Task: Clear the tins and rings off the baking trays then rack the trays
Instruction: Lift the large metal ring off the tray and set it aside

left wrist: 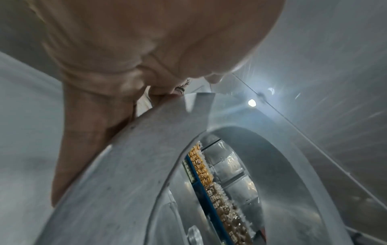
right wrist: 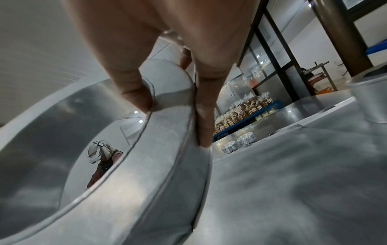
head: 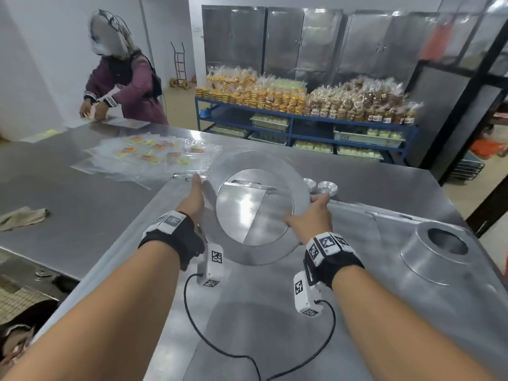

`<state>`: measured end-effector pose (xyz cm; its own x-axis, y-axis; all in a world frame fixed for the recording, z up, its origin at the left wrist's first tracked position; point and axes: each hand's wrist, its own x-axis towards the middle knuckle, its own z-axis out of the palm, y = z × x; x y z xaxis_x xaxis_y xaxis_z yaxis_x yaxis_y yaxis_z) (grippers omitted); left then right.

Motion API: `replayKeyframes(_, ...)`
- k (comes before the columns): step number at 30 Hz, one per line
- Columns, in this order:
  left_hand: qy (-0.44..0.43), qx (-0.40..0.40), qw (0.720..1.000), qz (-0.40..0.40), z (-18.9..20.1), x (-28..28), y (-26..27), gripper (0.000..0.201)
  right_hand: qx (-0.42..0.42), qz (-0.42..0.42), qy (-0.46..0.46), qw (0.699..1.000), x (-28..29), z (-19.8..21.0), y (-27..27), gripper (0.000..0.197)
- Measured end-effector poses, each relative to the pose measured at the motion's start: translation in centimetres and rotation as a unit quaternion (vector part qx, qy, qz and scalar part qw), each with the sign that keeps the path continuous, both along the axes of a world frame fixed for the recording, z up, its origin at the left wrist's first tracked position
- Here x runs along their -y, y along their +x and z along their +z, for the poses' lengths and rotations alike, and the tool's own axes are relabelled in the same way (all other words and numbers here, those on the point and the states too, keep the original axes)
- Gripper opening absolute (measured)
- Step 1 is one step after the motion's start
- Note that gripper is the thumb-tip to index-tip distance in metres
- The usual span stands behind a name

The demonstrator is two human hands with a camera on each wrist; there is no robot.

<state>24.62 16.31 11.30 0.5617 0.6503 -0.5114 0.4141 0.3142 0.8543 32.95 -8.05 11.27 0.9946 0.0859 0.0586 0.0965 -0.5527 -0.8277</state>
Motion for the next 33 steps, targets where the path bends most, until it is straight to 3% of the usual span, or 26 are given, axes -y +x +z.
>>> replayKeyframes(2,-0.059,0.038,0.998,-0.001,1.5,2.4,-3.1,0.106,0.034,-0.001,0.019,0.999,1.9,0.4,-2.5,0.065)
replayKeyframes(6,-0.075,0.076,0.994,-0.030,1.9,5.6,-7.5,0.053,0.090,0.017,0.062,0.994,5.0,0.2,-7.0,0.063)
replayKeyframes(9,-0.078,0.102,0.990,-0.055,1.5,7.2,-10.4,0.037,0.111,0.037,0.103,0.988,7.1,-0.3,-9.8,0.064)
replayKeyframes(11,-0.063,0.139,0.985,-0.076,1.1,8.2,-12.3,0.038,0.082,0.059,0.155,0.983,8.6,-0.7,-11.3,0.062)
replayKeyframes(14,-0.065,0.183,0.977,-0.090,0.5,9.7,-14.9,0.042,0.015,0.069,0.239,0.968,10.4,-0.9,-12.6,0.038)
replayKeyframes(17,-0.078,0.240,0.962,-0.099,-0.3,10.5,-16.6,0.042,-0.023,0.053,0.245,0.968,11.7,-0.9,-13.5,0.039)
replayKeyframes(20,-0.096,0.293,0.946,-0.104,-0.6,11.5,-17.6,0.057,-0.047,0.066,0.250,0.965,12.8,-0.5,-14.7,0.064)
replayKeyframes(22,-0.099,0.311,0.942,-0.077,-0.6,12.1,-17.9,0.041,-0.045,0.073,0.239,0.967,13.5,-0.1,-15.8,0.069)
replayKeyframes(24,-0.064,0.298,0.951,-0.047,-0.5,12.3,-18.2,0.024,-0.038,0.061,0.217,0.973,14.2,-0.3,-16.3,0.060)
replayKeyframes(27,-0.032,0.256,0.959,-0.117,-0.8,12.7,-18.6,0.046,-0.053,0.061,0.201,0.976,14.9,-1.7,-16.5,0.079)
replayKeyframes(30,-0.027,0.229,0.965,-0.125,-1.4,13.0,-18.9,0.038,-0.074,0.040,0.179,0.980,15.1,-3.0,-17.0,0.071)
replayKeyframes(32,-0.002,0.217,0.969,-0.116,-2.9,12.8,-18.9,0.068,-0.090,0.027,0.191,0.977,15.0,-4.2,-17.5,0.060)
replayKeyframes(33,0.010,0.209,0.970,-0.120,-3.5,12.7,-19.0,0.072,-0.090,0.030,0.202,0.975,15.0,-5.1,-17.6,0.055)
